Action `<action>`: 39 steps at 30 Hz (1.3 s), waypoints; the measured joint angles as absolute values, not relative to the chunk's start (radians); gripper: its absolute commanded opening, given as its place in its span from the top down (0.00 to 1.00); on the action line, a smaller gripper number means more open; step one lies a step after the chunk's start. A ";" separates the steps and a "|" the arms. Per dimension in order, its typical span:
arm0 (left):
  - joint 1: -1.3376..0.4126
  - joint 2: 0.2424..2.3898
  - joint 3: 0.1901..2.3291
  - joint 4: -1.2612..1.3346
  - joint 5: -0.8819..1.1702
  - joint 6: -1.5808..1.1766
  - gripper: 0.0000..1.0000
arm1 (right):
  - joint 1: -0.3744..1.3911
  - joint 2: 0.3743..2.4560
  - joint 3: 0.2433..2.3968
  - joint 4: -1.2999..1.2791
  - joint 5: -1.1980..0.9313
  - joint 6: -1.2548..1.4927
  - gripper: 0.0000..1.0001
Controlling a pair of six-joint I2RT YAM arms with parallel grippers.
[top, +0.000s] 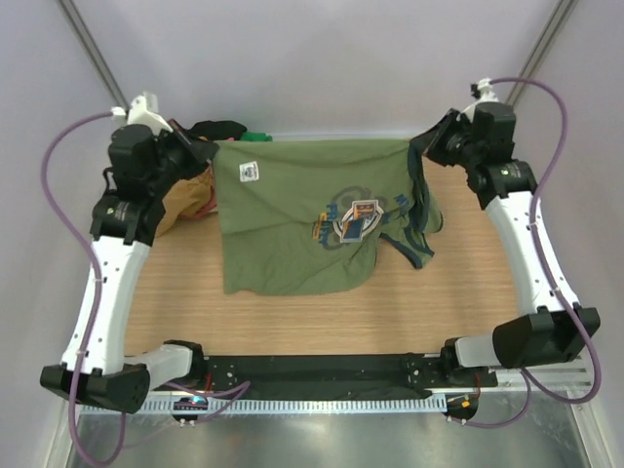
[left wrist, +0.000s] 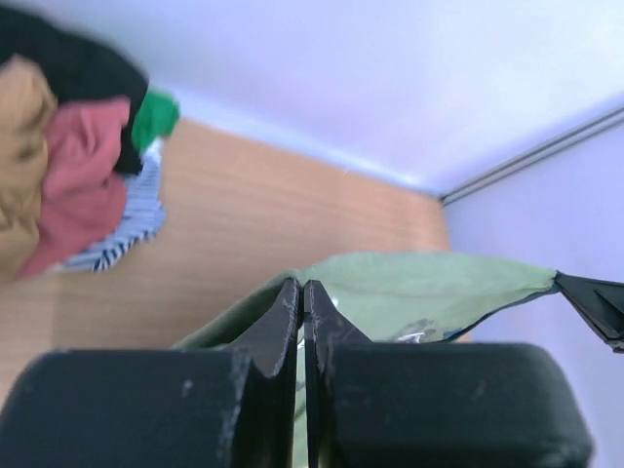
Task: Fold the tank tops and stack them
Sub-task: Flatten the tank top out
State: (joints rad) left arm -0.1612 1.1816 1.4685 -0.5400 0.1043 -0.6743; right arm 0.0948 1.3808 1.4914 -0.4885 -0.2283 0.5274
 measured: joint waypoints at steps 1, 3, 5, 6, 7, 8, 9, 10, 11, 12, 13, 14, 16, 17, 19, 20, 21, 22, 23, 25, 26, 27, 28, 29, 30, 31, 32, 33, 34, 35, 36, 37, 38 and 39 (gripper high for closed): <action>-0.160 1.167 1.509 -0.543 0.101 -0.665 1.00 | 0.091 1.367 1.520 -0.500 -0.228 0.522 0.99; -0.160 1.103 1.534 -0.543 0.098 -0.643 1.00 | 0.082 1.299 1.552 -0.515 -0.226 0.505 0.99; -0.160 1.001 1.521 -0.554 0.098 -0.630 1.00 | 0.082 1.206 1.555 -0.535 -0.227 0.490 0.99; -0.160 0.940 1.506 -0.554 0.098 -0.624 1.00 | 0.082 1.146 1.554 -0.547 -0.228 0.479 0.99; -0.161 0.870 1.491 -0.558 0.099 -0.620 1.00 | 0.083 1.077 1.554 -0.553 -0.232 0.469 0.99; -0.161 0.813 1.481 -0.558 0.099 -0.619 1.00 | 0.085 1.021 1.550 -0.553 -0.236 0.461 0.99; -0.161 0.755 1.475 -0.558 0.103 -0.617 1.00 | 0.085 0.943 1.544 -0.554 -0.240 0.450 0.99; -0.161 0.692 1.474 -0.557 0.109 -0.617 1.00 | 0.085 0.863 1.542 -0.553 -0.245 0.441 0.99; -0.161 0.627 1.475 -0.550 0.115 -0.617 1.00 | 0.085 0.803 1.540 -0.549 -0.251 0.435 0.99; -0.161 0.565 1.477 -0.541 0.124 -0.619 1.00 | 0.085 0.734 1.539 -0.545 -0.261 0.425 0.99; -0.161 0.524 1.482 -0.532 0.131 -0.620 1.00 | 0.085 0.659 1.542 -0.538 -0.270 0.418 0.99; -0.161 0.475 1.490 -0.518 0.142 -0.623 1.00 | 0.085 0.605 1.545 -0.529 -0.275 0.415 0.99; -0.161 0.427 1.508 -0.495 0.156 -0.628 1.00 | 0.085 0.509 1.562 -0.506 -0.281 0.411 0.99; -0.161 0.418 1.518 -0.482 0.160 -0.632 1.00 | 0.085 0.486 1.574 -0.493 -0.281 0.411 0.99; -0.161 0.425 1.534 -0.464 0.162 -0.642 1.00 | 0.085 0.475 1.590 -0.469 -0.281 0.410 0.99; -0.160 0.439 1.537 -0.462 0.163 -0.647 1.00 | 0.085 0.482 1.590 -0.465 -0.280 0.409 0.99; -0.160 0.460 1.538 -0.461 0.166 -0.650 1.00 | 0.085 0.498 1.588 -0.470 -0.278 0.409 0.99; -0.160 0.488 1.536 -0.461 0.167 -0.653 1.00 | 0.085 0.518 1.587 -0.472 -0.271 0.410 0.99; -0.160 0.522 1.530 -0.460 0.167 -0.654 1.00 | 0.085 0.550 1.582 -0.478 -0.262 0.411 0.99; -0.160 0.591 1.505 -0.451 0.163 -0.655 1.00 | 0.085 0.630 1.571 -0.491 -0.240 0.414 0.99; -0.160 0.632 1.488 -0.449 0.158 -0.655 1.00 | 0.085 0.680 1.566 -0.496 -0.226 0.417 0.99; -0.160 0.675 1.470 -0.446 0.153 -0.655 1.00 | 0.085 0.739 1.560 -0.501 -0.213 0.418 0.99; -0.160 0.719 1.455 -0.445 0.150 -0.655 1.00 | 0.085 0.782 1.557 -0.503 -0.204 0.420 0.99; -0.160 0.765 1.444 -0.445 0.148 -0.655 1.00 | 0.085 0.838 1.552 -0.506 -0.194 0.421 0.99; -0.160 0.801 1.439 -0.445 0.146 -0.655 1.00 | 0.085 0.876 1.549 -0.506 -0.185 0.421 0.99; -0.160 0.842 1.438 -0.443 0.142 -0.655 1.00 | 0.085 0.921 1.546 -0.506 -0.178 0.422 0.99; -0.160 0.883 1.438 -0.438 0.141 -0.654 1.00 | 0.085 0.973 1.546 -0.506 -0.173 0.422 0.99; -0.160 0.925 1.438 -0.436 0.141 -0.654 1.00 | 0.085 1.024 1.547 -0.509 -0.170 0.422 0.99; -0.160 0.960 1.440 -0.437 0.141 -0.653 1.00 | 0.085 1.073 1.554 -0.516 -0.170 0.422 0.99; -0.160 0.987 1.449 -0.442 0.141 -0.651 1.00 | 0.085 1.113 1.570 -0.534 -0.170 0.423 0.99; -0.160 1.017 1.467 -0.445 0.141 -0.648 1.00 | 0.085 1.155 1.593 -0.550 -0.172 0.425 0.99; -0.160 1.041 1.488 -0.448 0.141 -0.646 1.00 | 0.085 1.196 1.618 -0.563 -0.176 0.427 0.99; -0.160 1.059 1.514 -0.457 0.141 -0.645 1.00 | 0.085 1.226 1.641 -0.569 -0.181 0.430 0.99; -0.160 1.072 1.543 -0.461 0.141 -0.644 1.00 | 0.085 1.249 1.667 -0.577 -0.185 0.437 0.99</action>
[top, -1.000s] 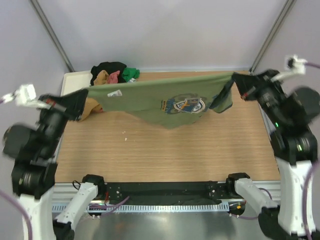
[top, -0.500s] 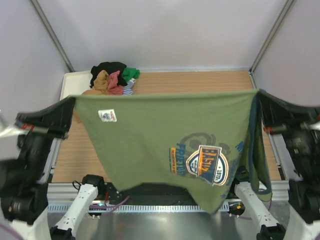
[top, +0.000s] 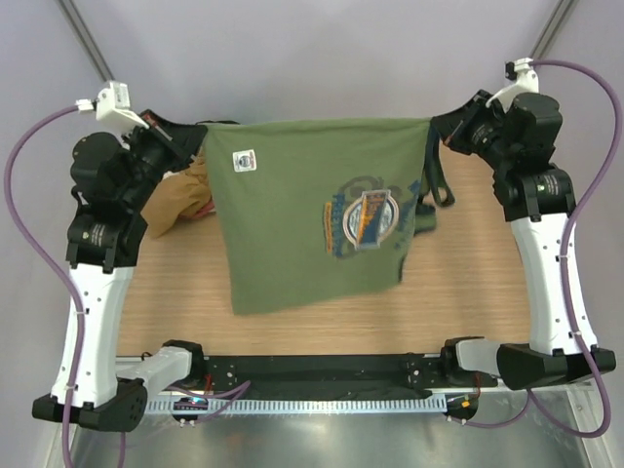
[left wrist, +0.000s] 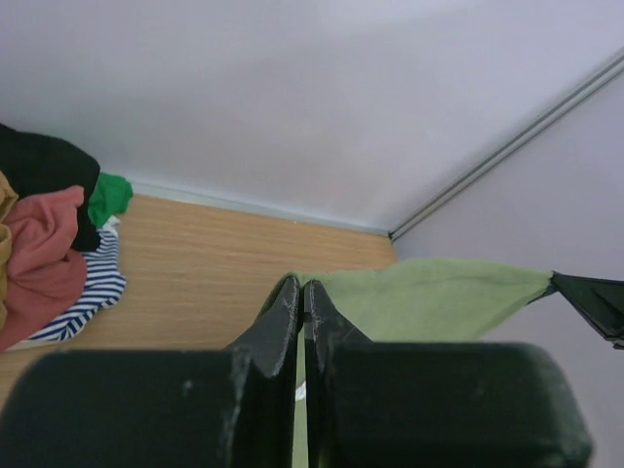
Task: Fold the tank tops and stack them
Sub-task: Flatten the tank top out
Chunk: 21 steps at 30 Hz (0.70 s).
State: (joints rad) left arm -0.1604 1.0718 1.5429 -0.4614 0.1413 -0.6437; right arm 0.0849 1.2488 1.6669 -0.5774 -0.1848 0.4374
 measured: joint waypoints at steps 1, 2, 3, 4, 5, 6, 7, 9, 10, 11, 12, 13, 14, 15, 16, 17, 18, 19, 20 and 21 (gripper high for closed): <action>-0.160 1.075 1.568 -0.463 0.141 -0.642 1.00 | 0.085 1.256 1.684 -0.585 -0.187 0.442 0.99; -0.160 1.074 1.596 -0.471 0.141 -0.640 1.00 | 0.085 1.259 1.709 -0.597 -0.190 0.447 0.99; -0.160 1.068 1.622 -0.472 0.141 -0.638 1.00 | 0.085 1.259 1.744 -0.611 -0.199 0.449 0.99; -0.160 1.055 1.652 -0.473 0.142 -0.633 1.00 | 0.085 1.253 1.771 -0.614 -0.208 0.451 0.99; -0.160 1.039 1.666 -0.474 0.142 -0.627 1.00 | 0.085 1.243 1.790 -0.611 -0.215 0.452 0.99; -0.160 1.013 1.675 -0.472 0.143 -0.623 1.00 | 0.085 1.221 1.799 -0.602 -0.227 0.453 0.99; -0.160 0.976 1.673 -0.473 0.143 -0.619 1.00 | 0.085 1.190 1.799 -0.598 -0.238 0.454 0.99; -0.160 0.907 1.665 -0.485 0.143 -0.619 1.00 | 0.085 1.119 1.799 -0.600 -0.258 0.455 0.99; -0.160 0.856 1.653 -0.484 0.143 -0.618 1.00 | 0.085 1.084 1.797 -0.599 -0.267 0.455 0.99; -0.160 0.809 1.638 -0.484 0.143 -0.619 1.00 | 0.085 1.038 1.795 -0.599 -0.279 0.455 0.99; -0.160 0.767 1.622 -0.487 0.144 -0.619 1.00 | 0.085 0.990 1.793 -0.598 -0.289 0.455 0.99; -0.160 0.718 1.608 -0.488 0.145 -0.620 1.00 | 0.085 0.940 1.787 -0.597 -0.303 0.454 0.99; -0.160 0.665 1.596 -0.488 0.148 -0.621 1.00 | 0.085 0.906 1.783 -0.599 -0.313 0.454 0.99; -0.160 0.622 1.586 -0.488 0.150 -0.622 1.00 | 0.085 0.859 1.781 -0.601 -0.327 0.454 0.99; -0.160 0.581 1.581 -0.489 0.151 -0.624 1.00 | 0.085 0.810 1.780 -0.602 -0.340 0.454 0.99; -0.160 0.548 1.580 -0.489 0.151 -0.627 1.00 | 0.085 0.775 1.780 -0.603 -0.350 0.454 0.99; -0.160 0.524 1.582 -0.488 0.151 -0.629 1.00 | 0.085 0.736 1.782 -0.603 -0.361 0.454 0.99; -0.160 0.510 1.586 -0.489 0.151 -0.629 1.00 | 0.085 0.707 1.789 -0.607 -0.367 0.453 0.99; -0.160 0.504 1.593 -0.489 0.151 -0.631 1.00 | 0.085 0.688 1.797 -0.611 -0.371 0.453 0.99; -0.160 0.504 1.601 -0.488 0.151 -0.632 1.00 | 0.085 0.680 1.806 -0.616 -0.371 0.452 0.99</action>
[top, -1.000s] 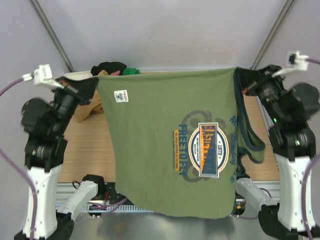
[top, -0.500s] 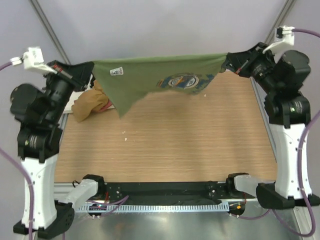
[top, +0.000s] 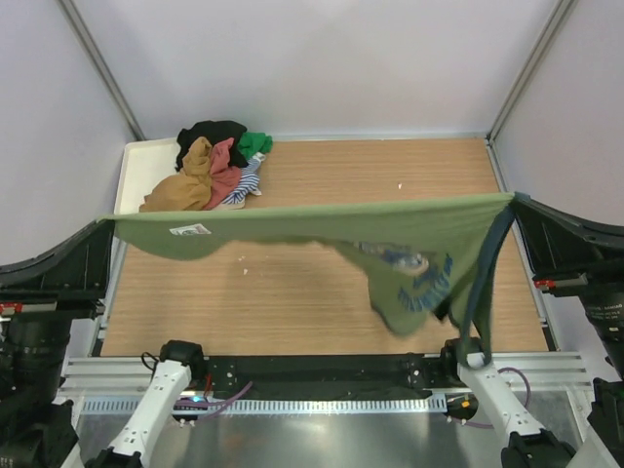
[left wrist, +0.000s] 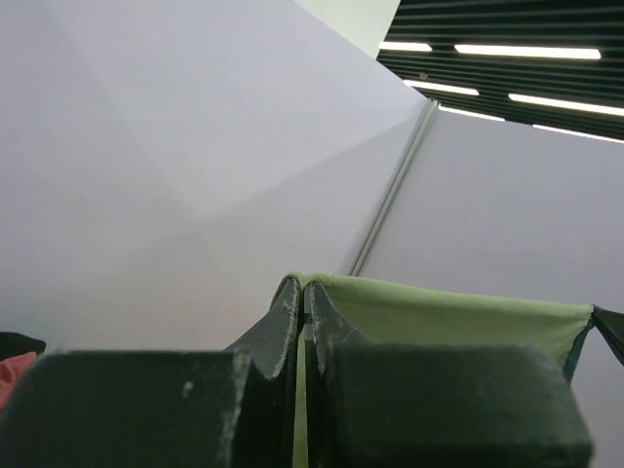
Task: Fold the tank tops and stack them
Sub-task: Flatten the tank top out
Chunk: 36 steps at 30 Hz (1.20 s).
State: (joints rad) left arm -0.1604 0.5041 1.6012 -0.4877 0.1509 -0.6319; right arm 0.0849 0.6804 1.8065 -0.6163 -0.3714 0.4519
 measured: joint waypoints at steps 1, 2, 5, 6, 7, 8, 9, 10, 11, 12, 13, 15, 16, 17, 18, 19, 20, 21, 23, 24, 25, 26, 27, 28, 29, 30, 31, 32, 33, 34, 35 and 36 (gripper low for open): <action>-0.160 0.515 1.616 -0.499 0.151 -0.634 1.00 | 0.085 0.681 1.821 -0.624 -0.371 0.451 0.99; -0.160 0.530 1.631 -0.503 0.151 -0.636 1.00 | 0.085 0.689 1.834 -0.634 -0.369 0.451 0.99; -0.160 0.634 1.704 -0.521 0.150 -0.638 1.00 | 0.085 0.759 1.887 -0.683 -0.350 0.448 0.99; -0.160 0.673 1.715 -0.517 0.150 -0.638 1.00 | 0.085 0.794 1.895 -0.688 -0.337 0.448 0.99; -0.160 0.708 1.711 -0.512 0.150 -0.638 1.00 | 0.085 0.827 1.889 -0.685 -0.322 0.448 0.99; -0.160 0.746 1.699 -0.508 0.150 -0.639 1.00 | 0.085 0.860 1.864 -0.681 -0.304 0.450 0.99; -0.160 0.783 1.669 -0.496 0.150 -0.641 1.00 | 0.085 0.888 1.829 -0.677 -0.289 0.455 0.99; -0.160 0.812 1.619 -0.471 0.150 -0.643 1.00 | 0.085 0.913 1.769 -0.651 -0.271 0.461 0.99; -0.160 0.839 1.566 -0.460 0.150 -0.647 1.00 | 0.085 0.934 1.716 -0.648 -0.257 0.469 0.99; -0.160 0.865 1.496 -0.436 0.151 -0.651 1.00 | 0.085 0.955 1.626 -0.616 -0.242 0.483 0.99; -0.160 0.889 1.429 -0.416 0.153 -0.656 1.00 | 0.085 0.971 1.542 -0.601 -0.228 0.496 0.99; -0.160 0.935 1.291 -0.361 0.161 -0.673 1.00 | 0.085 1.010 1.379 -0.553 -0.204 0.520 0.99; -0.160 0.964 1.218 -0.333 0.166 -0.681 1.00 | 0.084 1.031 1.288 -0.530 -0.192 0.534 0.99; -0.161 0.995 1.140 -0.304 0.167 -0.693 1.00 | 0.084 1.049 1.201 -0.509 -0.181 0.550 0.99; -0.162 1.016 1.069 -0.263 0.165 -0.700 1.00 | 0.083 1.060 1.122 -0.473 -0.174 0.563 0.99; -0.163 1.042 0.996 -0.232 0.162 -0.707 1.00 | 0.083 1.074 1.052 -0.453 -0.162 0.577 0.99; -0.164 1.070 0.934 -0.204 0.156 -0.717 1.00 | 0.083 1.092 0.999 -0.430 -0.150 0.588 0.99; -0.166 1.101 0.883 -0.168 0.150 -0.725 1.00 | 0.083 1.110 0.966 -0.406 -0.142 0.596 0.99; -0.170 1.177 0.836 -0.113 0.137 -0.730 1.00 | 0.083 1.192 0.942 -0.341 -0.128 0.610 0.99; -0.172 1.238 0.834 -0.074 0.129 -0.733 1.00 | 0.082 1.245 0.943 -0.294 -0.124 0.615 0.99; -0.173 1.286 0.837 -0.034 0.123 -0.734 1.00 | 0.081 1.303 0.952 -0.244 -0.121 0.621 0.99; -0.173 1.345 0.852 0.002 0.118 -0.735 1.00 | 0.079 1.354 0.964 -0.213 -0.120 0.626 0.99; -0.173 1.410 0.876 0.032 0.114 -0.737 1.00 | 0.076 1.418 0.986 -0.183 -0.119 0.630 0.99; -0.173 1.478 0.913 0.064 0.112 -0.741 1.00 | 0.073 1.480 1.010 -0.156 -0.118 0.633 0.99; -0.173 1.547 0.960 0.087 0.111 -0.744 1.00 | 0.069 1.541 1.044 -0.134 -0.118 0.636 0.99; -0.173 1.620 1.016 0.102 0.110 -0.746 1.00 | 0.065 1.616 1.095 -0.121 -0.119 0.639 0.99; -0.173 1.673 1.066 0.118 0.110 -0.748 1.00 | 0.060 1.680 1.144 -0.109 -0.121 0.640 0.99; -0.173 1.750 1.144 0.126 0.108 -0.749 1.00 | 0.057 1.727 1.186 -0.101 -0.122 0.643 0.99; -0.173 1.801 1.198 0.133 0.106 -0.749 1.00 | 0.051 1.798 1.259 -0.102 -0.126 0.648 0.85; -0.173 1.858 1.265 0.142 0.103 -0.749 1.00 | 0.047 1.847 1.311 -0.093 -0.130 0.653 0.71; -0.173 1.908 1.327 0.141 0.099 -0.749 0.91 | 0.041 1.916 1.395 -0.098 -0.137 0.656 0.56; -0.173 1.957 1.392 0.139 0.096 -0.748 0.74 | 0.035 1.976 1.480 -0.099 -0.143 0.659 0.35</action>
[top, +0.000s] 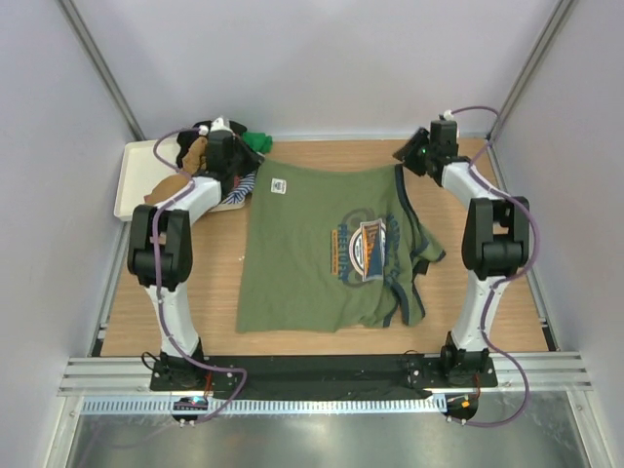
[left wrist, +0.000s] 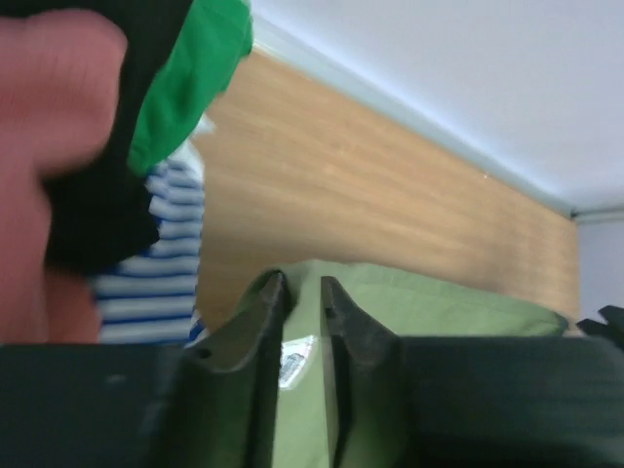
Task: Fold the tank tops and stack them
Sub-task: Flatten the tank top out
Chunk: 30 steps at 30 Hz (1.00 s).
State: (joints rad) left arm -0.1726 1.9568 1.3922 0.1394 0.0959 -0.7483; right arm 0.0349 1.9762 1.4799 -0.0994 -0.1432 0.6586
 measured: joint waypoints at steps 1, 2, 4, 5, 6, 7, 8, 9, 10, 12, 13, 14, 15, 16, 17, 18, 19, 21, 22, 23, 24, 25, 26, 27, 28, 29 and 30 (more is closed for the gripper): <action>-0.172 1.986 1.435 0.134 0.093 -0.744 0.57 | 0.030 2.019 1.542 -0.098 -0.147 0.667 0.28; -0.170 2.013 1.482 0.120 0.092 -0.744 0.42 | 0.027 2.059 1.604 -0.100 -0.150 0.661 0.25; -0.167 2.042 1.549 0.094 0.088 -0.749 0.27 | 0.022 2.083 1.665 -0.117 -0.148 0.650 0.25; -0.165 2.041 1.556 0.083 0.081 -0.747 0.19 | 0.020 2.074 1.666 -0.126 -0.143 0.649 0.25; -0.162 2.031 1.557 0.072 0.075 -0.746 0.18 | 0.017 2.053 1.657 -0.143 -0.136 0.648 0.26; -0.161 2.016 1.554 0.057 0.070 -0.746 0.18 | 0.016 2.027 1.638 -0.161 -0.125 0.645 0.27; -0.161 1.996 1.543 0.045 0.063 -0.746 0.18 | 0.015 1.997 1.614 -0.174 -0.114 0.642 0.28; -0.161 1.968 1.528 0.026 0.060 -0.742 0.19 | 0.015 1.951 1.571 -0.192 -0.102 0.639 0.33; -0.162 1.938 1.514 0.005 0.056 -0.737 0.19 | 0.015 1.903 1.530 -0.222 -0.087 0.634 0.35; -0.168 1.867 1.484 -0.043 0.052 -0.724 0.20 | 0.016 1.797 1.447 -0.270 -0.040 0.629 0.37; -0.174 1.821 1.464 -0.067 0.049 -0.720 0.21 | 0.016 1.740 1.406 -0.300 -0.011 0.628 0.38; -0.186 1.768 1.439 -0.084 0.045 -0.716 0.21 | 0.017 1.685 1.367 -0.329 0.026 0.627 0.40; -0.201 1.713 1.411 -0.104 0.040 -0.713 0.21 | 0.018 1.642 1.338 -0.345 0.056 0.627 0.42; -0.223 1.657 1.380 -0.118 0.036 -0.710 0.22 | 0.018 1.591 1.304 -0.368 0.092 0.627 0.43; -0.246 1.610 1.350 -0.118 0.031 -0.709 0.22 | 0.018 1.546 1.271 -0.381 0.123 0.627 0.44; -0.277 1.549 1.311 -0.126 0.028 -0.708 0.23 | 0.017 1.504 1.239 -0.400 0.148 0.628 0.44; -0.312 1.493 1.267 -0.130 0.028 -0.707 0.23 | 0.017 1.469 1.211 -0.413 0.165 0.627 0.44; -0.382 1.390 1.177 -0.136 0.024 -0.707 0.23 | 0.013 1.419 1.153 -0.426 0.183 0.627 0.43; -0.416 1.345 1.130 -0.144 0.021 -0.709 0.22 | 0.012 1.398 1.119 -0.432 0.185 0.627 0.39; -0.450 1.298 1.075 -0.149 0.017 -0.711 0.22 | 0.012 1.379 1.085 -0.440 0.185 0.628 0.32; -0.477 1.254 1.019 -0.155 0.011 -0.719 0.22 | 0.012 1.364 1.050 -0.440 0.186 0.631 0.32; -0.496 1.216 0.966 -0.163 0.009 -0.726 0.22 | 0.012 1.349 1.014 -0.447 0.186 0.632 0.30; -0.508 1.180 0.911 -0.167 0.004 -0.730 0.22 | 0.007 1.338 0.978 -0.448 0.188 0.635 0.30; -0.512 1.147 0.859 -0.181 -0.001 -0.734 0.21 | 0.004 1.332 0.952 -0.450 0.189 0.640 0.30; -0.513 1.114 0.807 -0.189 -0.007 -0.736 0.20 | -0.001 1.328 0.922 -0.449 0.192 0.649 0.30; -0.512 1.090 0.771 -0.202 -0.013 -0.739 0.20 | -0.009 1.327 0.897 -0.447 0.193 0.657 0.30; -0.511 1.059 0.729 -0.210 -0.023 -0.741 0.20 | -0.020 1.330 0.874 -0.441 0.192 0.666 0.30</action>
